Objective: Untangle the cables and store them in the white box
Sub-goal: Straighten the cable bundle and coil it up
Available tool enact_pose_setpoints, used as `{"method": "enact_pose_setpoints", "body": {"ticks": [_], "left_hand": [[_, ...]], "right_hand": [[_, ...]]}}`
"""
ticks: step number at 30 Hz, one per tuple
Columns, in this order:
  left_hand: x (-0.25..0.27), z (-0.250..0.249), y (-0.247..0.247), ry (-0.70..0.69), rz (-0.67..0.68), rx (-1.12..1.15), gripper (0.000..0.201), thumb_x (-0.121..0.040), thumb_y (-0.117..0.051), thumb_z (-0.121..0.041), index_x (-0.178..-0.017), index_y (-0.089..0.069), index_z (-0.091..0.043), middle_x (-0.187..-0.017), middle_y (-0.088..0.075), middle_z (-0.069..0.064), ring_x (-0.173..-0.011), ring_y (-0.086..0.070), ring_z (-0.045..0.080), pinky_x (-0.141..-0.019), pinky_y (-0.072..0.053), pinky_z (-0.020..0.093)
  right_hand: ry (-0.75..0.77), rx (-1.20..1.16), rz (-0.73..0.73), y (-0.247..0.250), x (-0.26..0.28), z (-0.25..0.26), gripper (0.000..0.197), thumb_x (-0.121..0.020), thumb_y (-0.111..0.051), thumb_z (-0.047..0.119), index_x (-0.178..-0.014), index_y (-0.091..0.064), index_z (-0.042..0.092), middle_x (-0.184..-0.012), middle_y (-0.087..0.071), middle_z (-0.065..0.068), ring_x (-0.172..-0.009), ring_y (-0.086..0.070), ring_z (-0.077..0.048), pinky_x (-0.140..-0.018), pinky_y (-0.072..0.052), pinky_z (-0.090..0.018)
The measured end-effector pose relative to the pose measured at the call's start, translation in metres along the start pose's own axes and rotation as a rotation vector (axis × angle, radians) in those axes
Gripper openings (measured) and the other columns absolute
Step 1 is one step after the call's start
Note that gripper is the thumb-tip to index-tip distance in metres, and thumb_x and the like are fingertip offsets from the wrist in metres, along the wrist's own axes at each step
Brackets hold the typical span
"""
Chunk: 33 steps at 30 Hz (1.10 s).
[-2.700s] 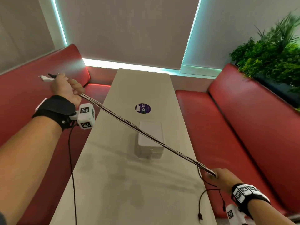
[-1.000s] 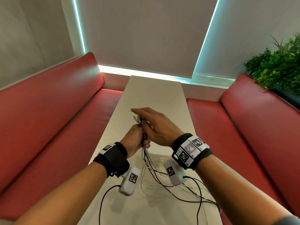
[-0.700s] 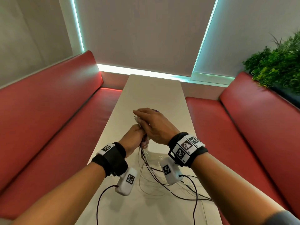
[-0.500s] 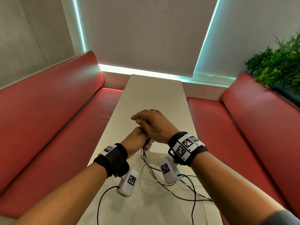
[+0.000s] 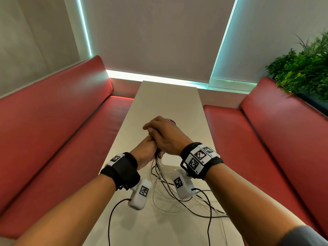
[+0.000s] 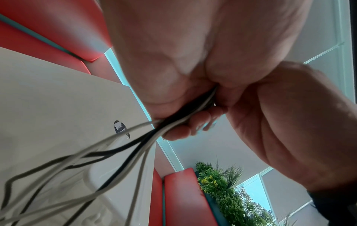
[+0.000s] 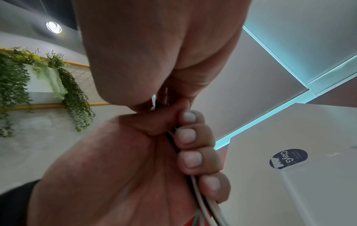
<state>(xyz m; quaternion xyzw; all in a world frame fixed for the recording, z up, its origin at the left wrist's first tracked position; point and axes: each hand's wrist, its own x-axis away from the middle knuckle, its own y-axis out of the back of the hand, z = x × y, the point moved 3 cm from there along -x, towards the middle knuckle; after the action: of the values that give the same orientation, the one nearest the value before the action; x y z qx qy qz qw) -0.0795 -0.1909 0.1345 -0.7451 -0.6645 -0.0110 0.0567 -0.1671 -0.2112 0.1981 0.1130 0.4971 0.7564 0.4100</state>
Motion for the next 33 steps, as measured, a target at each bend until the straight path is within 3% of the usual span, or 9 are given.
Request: {"method": "enact_pose_setpoints", "body": {"ticks": [3,6,8,10,14,19,24,28,33], "left_hand": [[-0.005,0.002,0.008,-0.020,-0.032,0.113,0.024,-0.104,-0.031,-0.017,-0.103,-0.054,-0.009,-0.068,-0.039,0.008,-0.058,-0.037,0.017,-0.057,-0.036,0.034],[-0.009,-0.009,0.021,-0.020,-0.134,0.301,0.038,-0.099,-0.040,-0.019,-0.074,-0.066,-0.011,-0.066,-0.037,0.005,-0.059,-0.035,0.019,-0.055,-0.035,0.031],[-0.010,-0.019,0.029,-0.021,-0.192,0.483,0.049,-0.097,-0.046,-0.022,-0.051,-0.062,-0.019,-0.057,-0.035,0.001,-0.056,-0.035,0.017,-0.053,-0.033,0.029],[-0.014,-0.029,0.035,-0.051,-0.205,0.635,0.049,-0.096,-0.046,-0.023,-0.047,-0.045,-0.022,-0.047,-0.028,-0.004,-0.046,-0.028,0.014,-0.046,-0.024,0.028],[-0.025,-0.035,0.059,-0.077,-0.242,0.696,0.044,-0.097,-0.044,-0.026,-0.055,-0.029,-0.024,-0.046,-0.016,-0.006,-0.041,-0.011,0.012,-0.041,-0.016,0.025],[-0.034,-0.015,0.085,-0.035,-0.342,0.664,0.043,-0.099,-0.046,-0.029,-0.060,-0.028,-0.025,-0.047,-0.017,-0.008,-0.037,-0.014,0.010,-0.037,-0.017,0.022],[-0.036,-0.023,0.157,-0.076,-0.565,0.729,0.048,-0.100,-0.044,-0.030,-0.054,-0.029,-0.025,-0.044,-0.018,-0.008,-0.035,-0.014,0.011,-0.039,-0.013,0.021],[-0.035,-0.016,0.193,-0.076,-0.668,0.722,0.049,-0.100,-0.044,-0.031,-0.054,-0.029,-0.025,-0.044,-0.019,-0.007,-0.035,-0.015,0.012,-0.038,-0.015,0.020],[-0.035,-0.011,0.210,-0.050,-0.686,0.699,0.047,-0.099,-0.045,-0.032,-0.055,-0.031,-0.024,-0.047,-0.019,-0.007,-0.038,-0.014,0.011,-0.039,-0.016,0.024]], "right_hand": [[-0.010,-0.112,-0.001,0.001,-0.001,0.001,0.045,-0.107,-0.039,0.035,-0.151,-0.044,0.023,-0.140,-0.056,-0.001,-0.126,-0.054,-0.016,-0.107,-0.043,-0.035],[-0.154,-0.348,-0.045,-0.002,0.004,-0.008,0.064,-0.104,-0.039,0.050,-0.160,-0.018,0.027,-0.155,-0.043,0.002,-0.138,-0.044,-0.013,-0.111,-0.037,-0.034],[-0.267,-0.466,0.016,-0.011,0.007,-0.017,0.069,-0.103,-0.039,0.055,-0.160,-0.019,0.021,-0.155,-0.044,0.000,-0.133,-0.047,-0.010,-0.110,-0.035,-0.032],[-0.308,-0.524,0.126,-0.026,0.012,-0.022,0.062,-0.100,-0.044,0.057,-0.145,-0.046,0.015,-0.134,-0.064,-0.002,-0.114,-0.060,-0.008,-0.108,-0.043,-0.038],[-0.269,-0.371,0.220,-0.047,0.021,-0.036,0.039,-0.101,-0.048,0.051,-0.083,-0.063,0.020,-0.070,-0.066,0.002,-0.064,-0.062,-0.014,-0.080,-0.055,-0.046],[-0.316,-0.322,0.357,-0.066,0.043,-0.056,0.041,-0.101,-0.046,0.054,-0.078,-0.056,0.023,-0.069,-0.056,0.007,-0.061,-0.053,-0.013,-0.064,-0.048,-0.030],[-0.530,0.117,0.523,-0.082,0.124,-0.139,0.055,-0.100,-0.041,0.062,-0.068,-0.045,0.018,-0.067,-0.051,0.000,-0.063,-0.051,-0.022,-0.053,-0.034,-0.028],[-0.735,0.303,0.609,-0.076,0.190,-0.197,0.050,-0.096,-0.043,0.067,-0.076,-0.048,0.021,-0.079,-0.054,0.001,-0.076,-0.052,-0.024,-0.067,-0.038,-0.029],[-0.862,0.392,0.583,-0.071,0.257,-0.240,0.052,-0.102,-0.034,0.059,-0.066,-0.039,0.022,-0.069,-0.047,0.003,-0.074,-0.051,-0.025,-0.061,-0.037,-0.032]]}}
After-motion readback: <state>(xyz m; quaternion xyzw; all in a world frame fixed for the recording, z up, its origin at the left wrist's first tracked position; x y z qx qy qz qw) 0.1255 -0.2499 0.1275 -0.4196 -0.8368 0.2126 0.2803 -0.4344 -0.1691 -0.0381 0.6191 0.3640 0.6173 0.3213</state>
